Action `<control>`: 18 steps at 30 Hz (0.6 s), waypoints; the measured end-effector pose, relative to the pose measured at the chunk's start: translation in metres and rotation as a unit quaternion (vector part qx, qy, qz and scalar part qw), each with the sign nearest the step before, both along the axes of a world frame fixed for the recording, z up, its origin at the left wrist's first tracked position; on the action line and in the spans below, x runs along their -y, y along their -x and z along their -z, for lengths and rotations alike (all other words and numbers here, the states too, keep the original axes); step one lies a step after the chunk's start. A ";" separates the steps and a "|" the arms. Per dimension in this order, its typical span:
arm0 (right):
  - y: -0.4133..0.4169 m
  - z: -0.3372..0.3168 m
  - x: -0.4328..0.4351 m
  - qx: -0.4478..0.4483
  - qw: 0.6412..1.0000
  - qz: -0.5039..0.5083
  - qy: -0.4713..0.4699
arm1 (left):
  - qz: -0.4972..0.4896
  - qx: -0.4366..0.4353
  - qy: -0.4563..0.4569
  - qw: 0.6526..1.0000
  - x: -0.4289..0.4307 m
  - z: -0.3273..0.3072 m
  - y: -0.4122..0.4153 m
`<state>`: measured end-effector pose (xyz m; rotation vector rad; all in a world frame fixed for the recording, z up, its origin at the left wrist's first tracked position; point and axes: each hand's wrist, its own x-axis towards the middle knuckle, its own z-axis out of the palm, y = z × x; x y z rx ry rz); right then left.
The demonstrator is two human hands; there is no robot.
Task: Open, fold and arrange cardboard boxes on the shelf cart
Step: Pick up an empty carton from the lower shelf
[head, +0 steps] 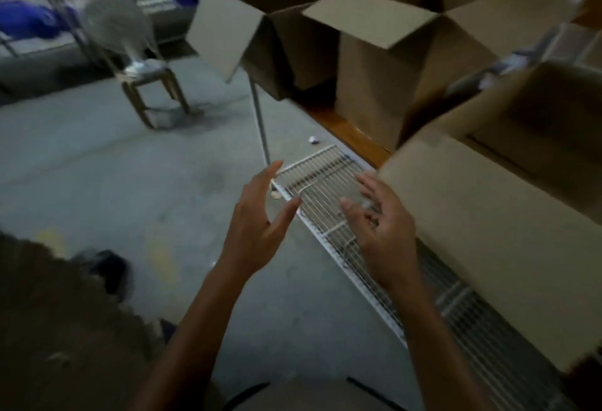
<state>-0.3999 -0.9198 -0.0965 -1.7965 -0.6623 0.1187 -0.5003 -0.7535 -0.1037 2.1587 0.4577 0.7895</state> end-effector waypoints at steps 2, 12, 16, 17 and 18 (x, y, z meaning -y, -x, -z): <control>0.003 -0.006 -0.041 -0.001 1.000 -0.031 0.000 | -0.022 0.001 -0.001 1.000 -0.034 -0.003 0.008; -0.022 -0.017 -0.210 0.027 0.995 -0.100 -0.001 | -0.107 0.010 -0.016 0.994 -0.183 -0.010 0.005; -0.047 -0.017 -0.279 0.023 0.994 -0.106 -0.015 | -0.118 0.012 -0.030 0.992 -0.254 -0.014 -0.023; -0.056 -0.018 -0.297 0.026 0.994 -0.105 -0.021 | -0.120 0.013 -0.035 0.992 -0.273 -0.016 -0.031; -0.065 -0.018 -0.316 0.027 0.994 -0.102 -0.027 | -0.121 0.014 -0.040 0.992 -0.292 -0.018 -0.040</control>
